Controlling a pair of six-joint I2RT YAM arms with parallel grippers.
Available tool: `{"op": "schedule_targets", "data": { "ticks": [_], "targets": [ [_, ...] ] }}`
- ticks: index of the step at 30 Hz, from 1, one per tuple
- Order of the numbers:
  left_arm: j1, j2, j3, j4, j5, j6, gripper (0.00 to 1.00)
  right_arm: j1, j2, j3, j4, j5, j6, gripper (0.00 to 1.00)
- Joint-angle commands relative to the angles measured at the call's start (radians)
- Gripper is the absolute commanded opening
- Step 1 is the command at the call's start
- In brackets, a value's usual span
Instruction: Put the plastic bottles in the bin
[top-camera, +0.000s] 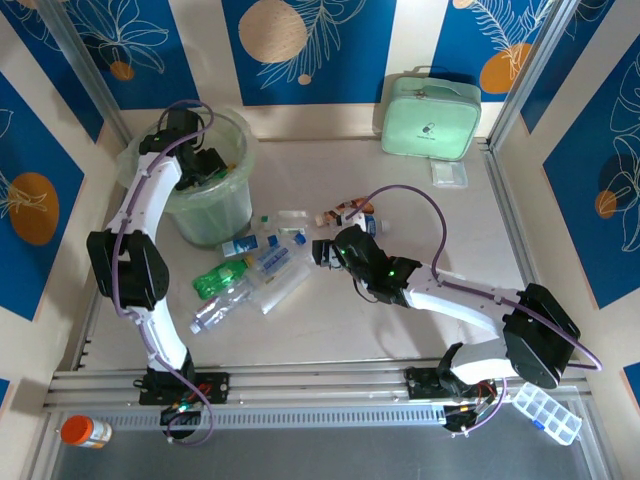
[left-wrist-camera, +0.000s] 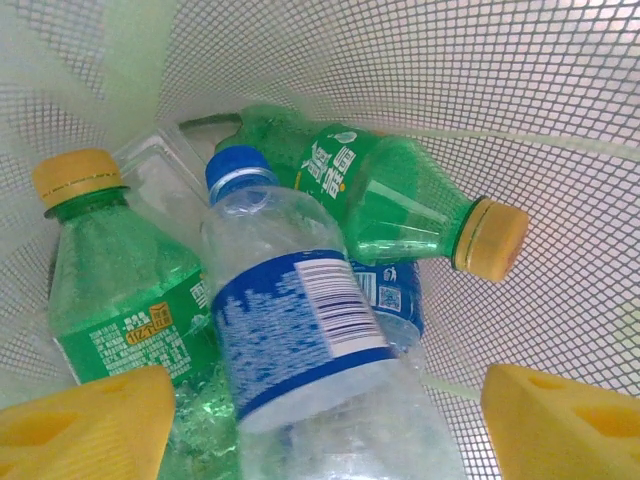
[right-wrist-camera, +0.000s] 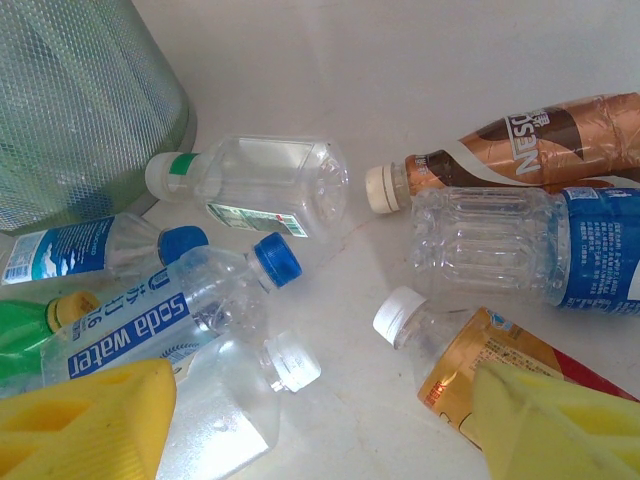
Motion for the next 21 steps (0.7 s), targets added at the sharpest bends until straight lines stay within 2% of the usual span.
{"op": "schedule_targets", "data": {
  "ticks": [1,8,14,18,21],
  "targets": [
    [0.001,0.016,-0.019,-0.012,-0.006,0.016,0.72,0.005,0.004,0.026,-0.006,0.006,0.015,0.78],
    [0.001,0.093,-0.015,-0.022,-0.004,0.014,0.58,0.003,0.008,0.029,-0.009,0.012,0.019,0.78],
    [0.001,0.109,-0.039,-0.017,-0.022,0.01,0.51,0.003,0.008,0.03,-0.014,0.011,0.021,0.78],
    [0.001,0.097,-0.028,-0.02,-0.018,0.006,0.52,0.003,0.004,0.029,-0.015,0.011,0.02,0.78],
    [0.001,0.053,0.007,-0.03,-0.009,0.01,0.61,0.003,0.002,0.028,-0.013,0.008,0.02,0.78]
  ]
}}
